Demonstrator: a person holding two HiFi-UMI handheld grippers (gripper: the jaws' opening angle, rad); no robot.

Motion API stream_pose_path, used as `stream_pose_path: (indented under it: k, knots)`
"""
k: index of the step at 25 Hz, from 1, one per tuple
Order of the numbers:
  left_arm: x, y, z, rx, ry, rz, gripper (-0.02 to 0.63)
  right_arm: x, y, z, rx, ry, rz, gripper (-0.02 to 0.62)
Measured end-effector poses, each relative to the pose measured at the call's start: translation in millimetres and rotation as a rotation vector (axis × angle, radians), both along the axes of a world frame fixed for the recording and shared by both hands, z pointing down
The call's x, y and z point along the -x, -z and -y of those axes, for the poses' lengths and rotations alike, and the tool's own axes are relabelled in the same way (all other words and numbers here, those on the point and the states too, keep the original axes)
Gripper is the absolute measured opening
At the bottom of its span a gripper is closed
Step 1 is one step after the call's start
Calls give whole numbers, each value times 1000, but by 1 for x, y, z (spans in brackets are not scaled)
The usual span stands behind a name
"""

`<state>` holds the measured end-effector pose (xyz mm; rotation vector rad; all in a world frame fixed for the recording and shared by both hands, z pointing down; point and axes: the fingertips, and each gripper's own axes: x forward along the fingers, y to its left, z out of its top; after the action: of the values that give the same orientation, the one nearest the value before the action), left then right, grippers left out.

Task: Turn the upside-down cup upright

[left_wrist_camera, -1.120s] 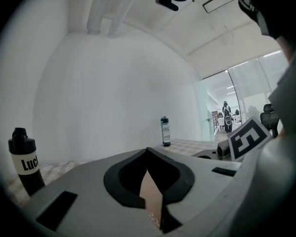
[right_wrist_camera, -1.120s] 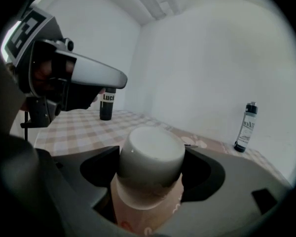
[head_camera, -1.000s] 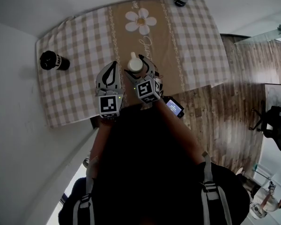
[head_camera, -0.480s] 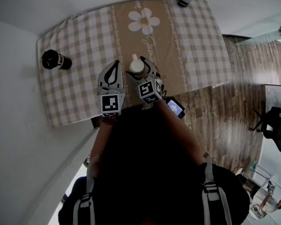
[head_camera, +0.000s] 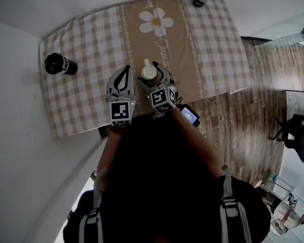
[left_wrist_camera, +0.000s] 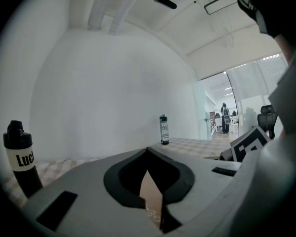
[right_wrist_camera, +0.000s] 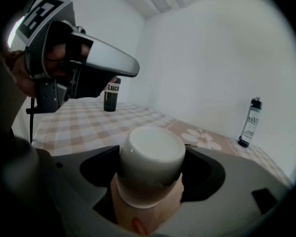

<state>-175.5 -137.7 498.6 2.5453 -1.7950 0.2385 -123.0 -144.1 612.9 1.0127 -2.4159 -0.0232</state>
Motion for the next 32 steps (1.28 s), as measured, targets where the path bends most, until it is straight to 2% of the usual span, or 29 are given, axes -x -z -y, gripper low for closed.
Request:
stream_pose_path:
  k: [23,27,32]
  knots:
    - [2,-6,-2,5,-14,6,2,0,0,-1,-11,-2,-1,387]
    - [2,-5,0,4,-16,5,2,1,-2,-1,-25,4,-28,403]
    - [1,-6,1,7,-22,2,2,-2,-1,-1,-41,-41,-59,413]
